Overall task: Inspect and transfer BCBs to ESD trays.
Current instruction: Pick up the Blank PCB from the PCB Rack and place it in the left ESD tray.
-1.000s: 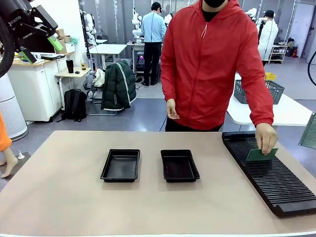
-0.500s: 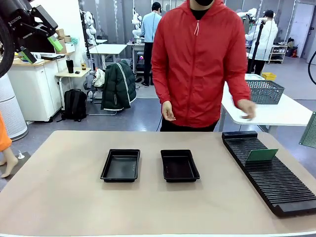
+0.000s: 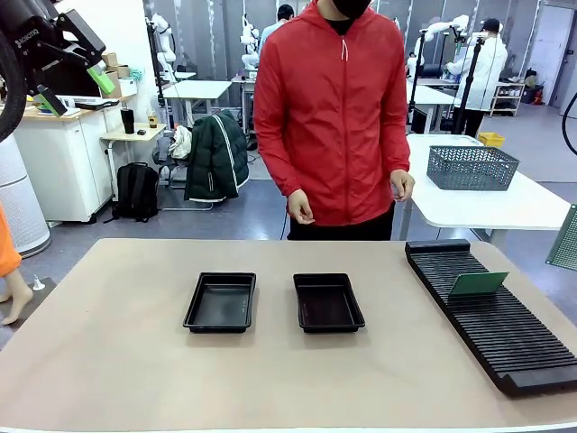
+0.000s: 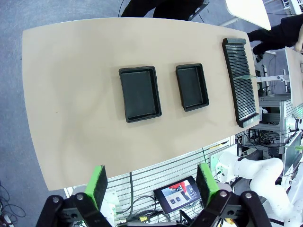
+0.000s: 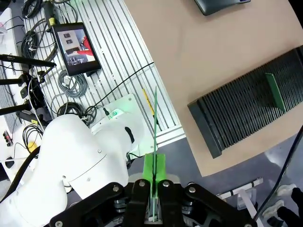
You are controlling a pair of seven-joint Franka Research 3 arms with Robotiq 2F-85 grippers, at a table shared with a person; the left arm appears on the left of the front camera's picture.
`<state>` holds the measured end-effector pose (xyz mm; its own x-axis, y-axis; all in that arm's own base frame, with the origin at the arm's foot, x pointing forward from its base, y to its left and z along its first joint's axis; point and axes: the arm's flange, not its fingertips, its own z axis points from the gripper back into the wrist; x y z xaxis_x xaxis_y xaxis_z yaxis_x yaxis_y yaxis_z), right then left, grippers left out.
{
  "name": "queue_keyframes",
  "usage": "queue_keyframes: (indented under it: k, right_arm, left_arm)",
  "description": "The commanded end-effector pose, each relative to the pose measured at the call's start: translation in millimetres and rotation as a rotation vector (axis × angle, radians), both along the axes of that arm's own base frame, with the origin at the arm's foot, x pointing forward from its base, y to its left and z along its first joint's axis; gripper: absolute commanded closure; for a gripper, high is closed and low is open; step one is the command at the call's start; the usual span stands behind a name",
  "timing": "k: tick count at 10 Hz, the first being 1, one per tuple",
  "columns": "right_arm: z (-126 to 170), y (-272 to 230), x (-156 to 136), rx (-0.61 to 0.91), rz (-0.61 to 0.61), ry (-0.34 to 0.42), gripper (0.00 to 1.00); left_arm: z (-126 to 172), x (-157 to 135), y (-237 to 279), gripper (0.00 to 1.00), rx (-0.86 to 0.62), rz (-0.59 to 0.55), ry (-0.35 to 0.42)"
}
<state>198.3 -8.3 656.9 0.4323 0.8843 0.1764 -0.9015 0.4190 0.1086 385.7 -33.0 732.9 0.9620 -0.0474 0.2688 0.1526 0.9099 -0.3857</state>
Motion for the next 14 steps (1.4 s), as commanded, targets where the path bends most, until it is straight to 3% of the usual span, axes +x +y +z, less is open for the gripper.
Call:
queue_keyframes:
  k: [1, 2, 6, 9, 12, 14]
  right_arm:
    - [0.0, -0.4, -0.9, -0.013, -0.023, 0.001, 0.97]
    - [0.0, 0.0, 0.0, 0.000, 0.000, 0.000, 0.97]
    - [3.0, 72.2, 19.6, 0.079, -0.355, 0.095, 0.97]
    - [-7.1, 127.2, 41.7, 0.124, -0.508, 0.146, 0.97]
    - [-40.9, 153.7, 70.7, 0.240, -0.697, 0.189, 0.97]
    - [-64.7, 165.5, 97.2, 0.307, -0.738, 0.191, 0.97]
  left_arm:
    - [-0.3, -0.4, 0.6, 0.00, 0.000, 0.001, -0.003]
    - [-0.3, -0.4, 0.6, 0.00, 0.000, 0.001, -0.003]
    - [-0.3, -0.4, 0.6, 0.00, 0.000, 0.001, -0.003]
    - [-0.3, -0.4, 0.6, 0.00, 0.000, 0.001, -0.003]
    - [-0.3, -0.4, 0.6, 0.00, 0.000, 0.001, -0.003]
    - [-0.3, -0.4, 0.6, 0.00, 0.000, 0.001, -0.003]
